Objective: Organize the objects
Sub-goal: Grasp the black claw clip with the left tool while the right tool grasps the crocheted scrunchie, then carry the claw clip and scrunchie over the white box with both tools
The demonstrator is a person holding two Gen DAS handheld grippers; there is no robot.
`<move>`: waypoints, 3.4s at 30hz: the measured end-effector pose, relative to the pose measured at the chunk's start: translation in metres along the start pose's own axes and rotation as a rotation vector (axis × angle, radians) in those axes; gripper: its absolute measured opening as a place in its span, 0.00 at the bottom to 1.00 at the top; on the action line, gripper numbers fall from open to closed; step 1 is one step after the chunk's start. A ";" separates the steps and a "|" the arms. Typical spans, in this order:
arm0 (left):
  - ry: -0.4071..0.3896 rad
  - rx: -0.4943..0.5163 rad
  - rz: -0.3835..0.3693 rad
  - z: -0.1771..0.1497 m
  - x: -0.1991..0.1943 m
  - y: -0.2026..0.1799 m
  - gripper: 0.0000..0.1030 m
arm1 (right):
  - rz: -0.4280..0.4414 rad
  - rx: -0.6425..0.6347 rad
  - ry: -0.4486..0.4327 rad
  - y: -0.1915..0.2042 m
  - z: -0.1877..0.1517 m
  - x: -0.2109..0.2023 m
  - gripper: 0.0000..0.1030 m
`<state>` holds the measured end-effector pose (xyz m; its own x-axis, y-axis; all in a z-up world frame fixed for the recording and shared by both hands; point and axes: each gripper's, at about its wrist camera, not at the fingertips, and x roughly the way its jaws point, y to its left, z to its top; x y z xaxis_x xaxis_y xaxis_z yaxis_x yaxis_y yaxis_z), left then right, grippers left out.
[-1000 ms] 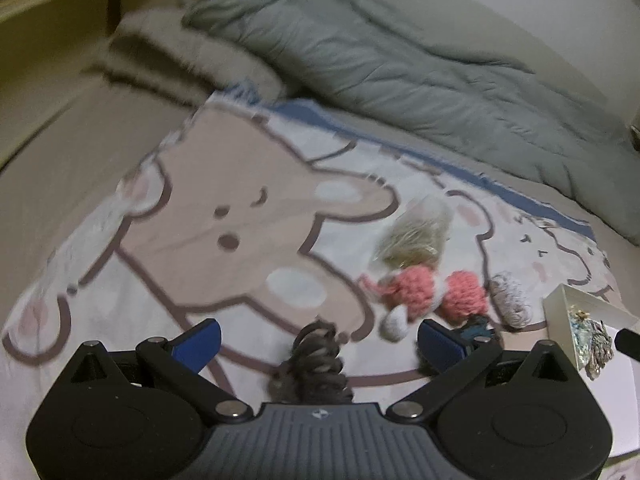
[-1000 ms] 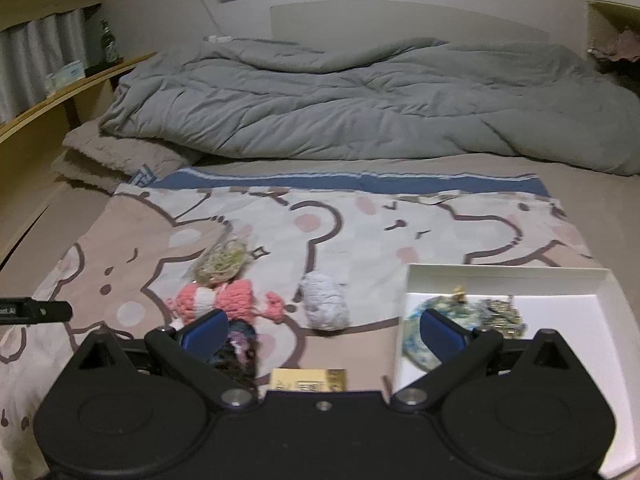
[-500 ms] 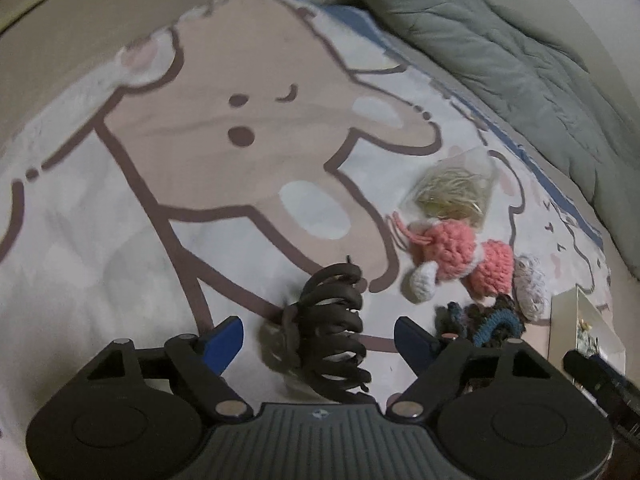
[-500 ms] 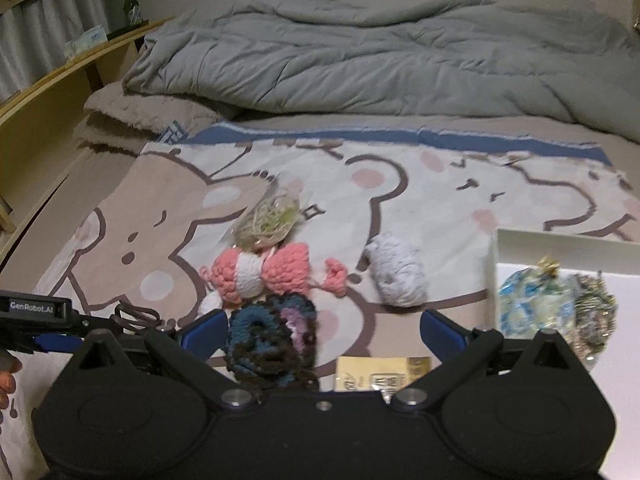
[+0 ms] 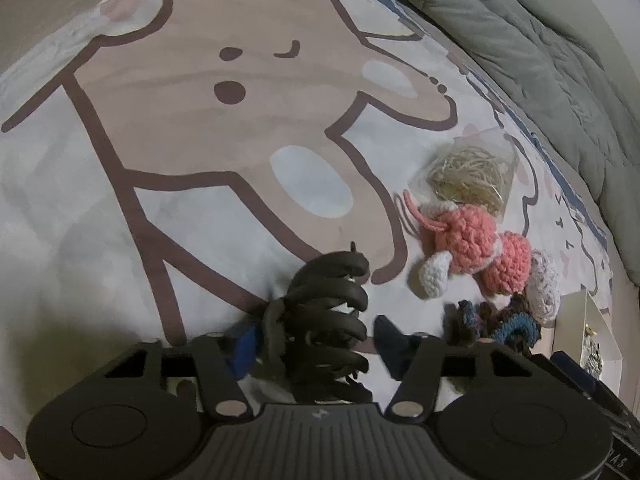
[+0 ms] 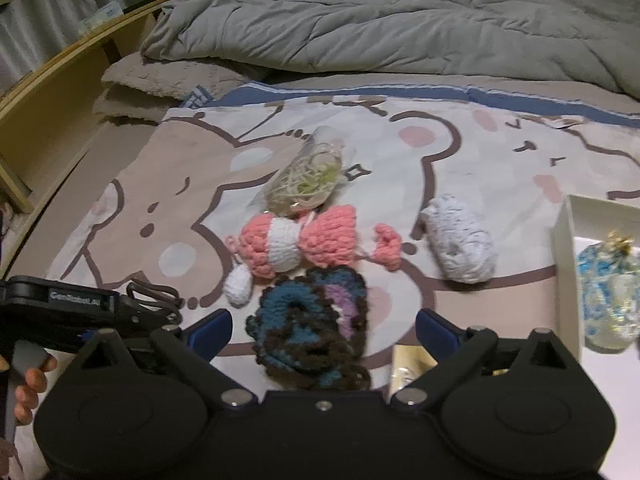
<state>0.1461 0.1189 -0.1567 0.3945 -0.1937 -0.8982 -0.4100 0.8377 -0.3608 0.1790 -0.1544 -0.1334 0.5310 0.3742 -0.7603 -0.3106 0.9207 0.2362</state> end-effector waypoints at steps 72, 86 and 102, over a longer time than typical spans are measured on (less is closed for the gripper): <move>-0.348 0.459 -0.113 -0.071 -0.127 -0.139 0.47 | -0.098 0.028 -0.246 -0.034 -0.005 -0.159 0.43; -0.289 0.577 -0.233 -0.087 -0.106 -0.227 0.47 | -0.195 0.149 -0.292 -0.108 -0.009 -0.192 0.44; -0.092 0.590 -0.416 -0.137 -0.052 -0.275 0.47 | -0.285 0.245 -0.238 -0.160 -0.040 -0.211 0.44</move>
<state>0.1254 -0.1716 -0.0449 0.4993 -0.5339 -0.6823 0.2900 0.8451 -0.4491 0.0854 -0.3850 -0.0347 0.7437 0.0904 -0.6623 0.0553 0.9791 0.1958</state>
